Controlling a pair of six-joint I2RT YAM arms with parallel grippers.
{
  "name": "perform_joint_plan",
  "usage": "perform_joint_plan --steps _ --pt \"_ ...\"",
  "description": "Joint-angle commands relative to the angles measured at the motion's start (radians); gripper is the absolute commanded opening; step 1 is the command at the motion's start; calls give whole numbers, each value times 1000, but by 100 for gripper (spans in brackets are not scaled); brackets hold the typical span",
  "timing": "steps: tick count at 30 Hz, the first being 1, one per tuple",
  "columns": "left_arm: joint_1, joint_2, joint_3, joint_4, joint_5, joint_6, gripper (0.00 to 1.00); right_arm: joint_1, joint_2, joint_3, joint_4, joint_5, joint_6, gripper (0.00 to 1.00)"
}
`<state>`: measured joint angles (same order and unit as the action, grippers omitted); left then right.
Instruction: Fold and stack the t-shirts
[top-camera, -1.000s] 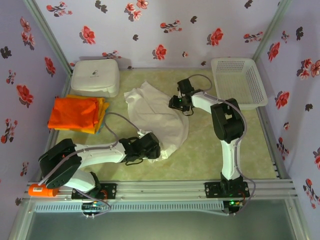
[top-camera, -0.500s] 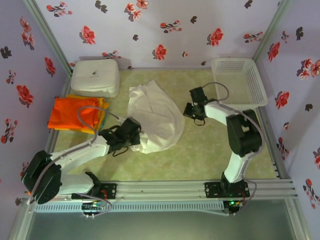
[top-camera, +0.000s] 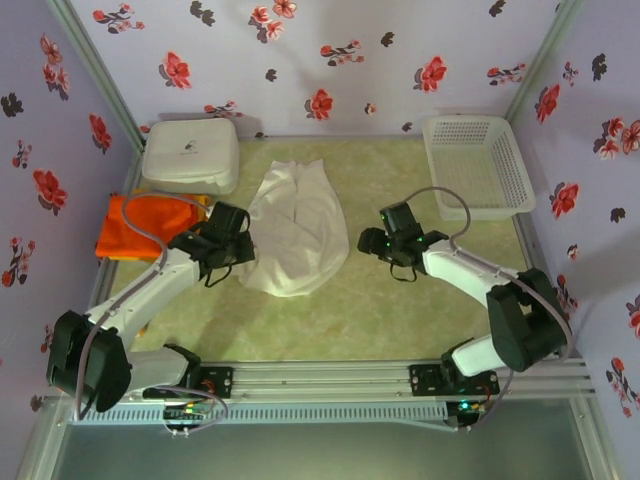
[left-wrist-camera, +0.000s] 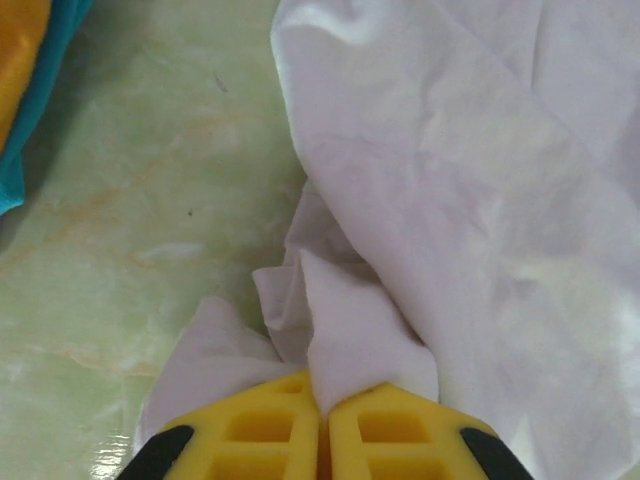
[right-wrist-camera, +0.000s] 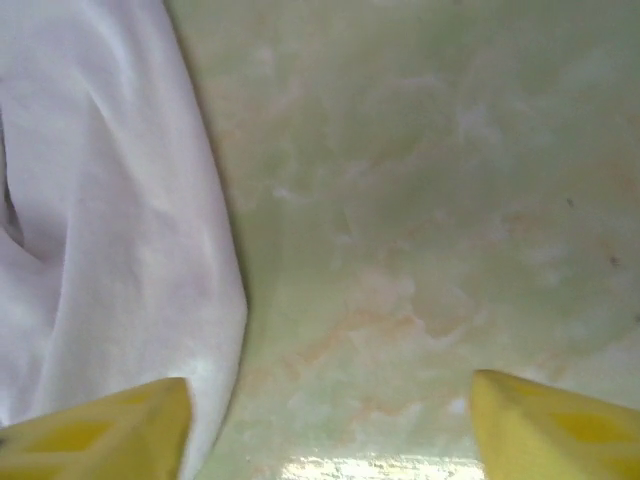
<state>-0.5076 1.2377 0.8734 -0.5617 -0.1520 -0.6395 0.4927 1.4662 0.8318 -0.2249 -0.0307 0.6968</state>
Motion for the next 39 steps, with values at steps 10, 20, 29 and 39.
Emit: perform_joint_plan --steps 10,20,29,39 --pt "4 -130 -153 -36 72 -52 12 20 590 610 -74 -13 -145 85" --pt "4 -197 -213 -58 78 -77 12 44 821 825 -122 4 -103 56" --pt "19 -201 -196 -82 48 -43 12 7 631 628 -126 98 -96 0" --pt "95 -165 -139 -62 50 18 12 -20 96 -9 43 156 168 0"
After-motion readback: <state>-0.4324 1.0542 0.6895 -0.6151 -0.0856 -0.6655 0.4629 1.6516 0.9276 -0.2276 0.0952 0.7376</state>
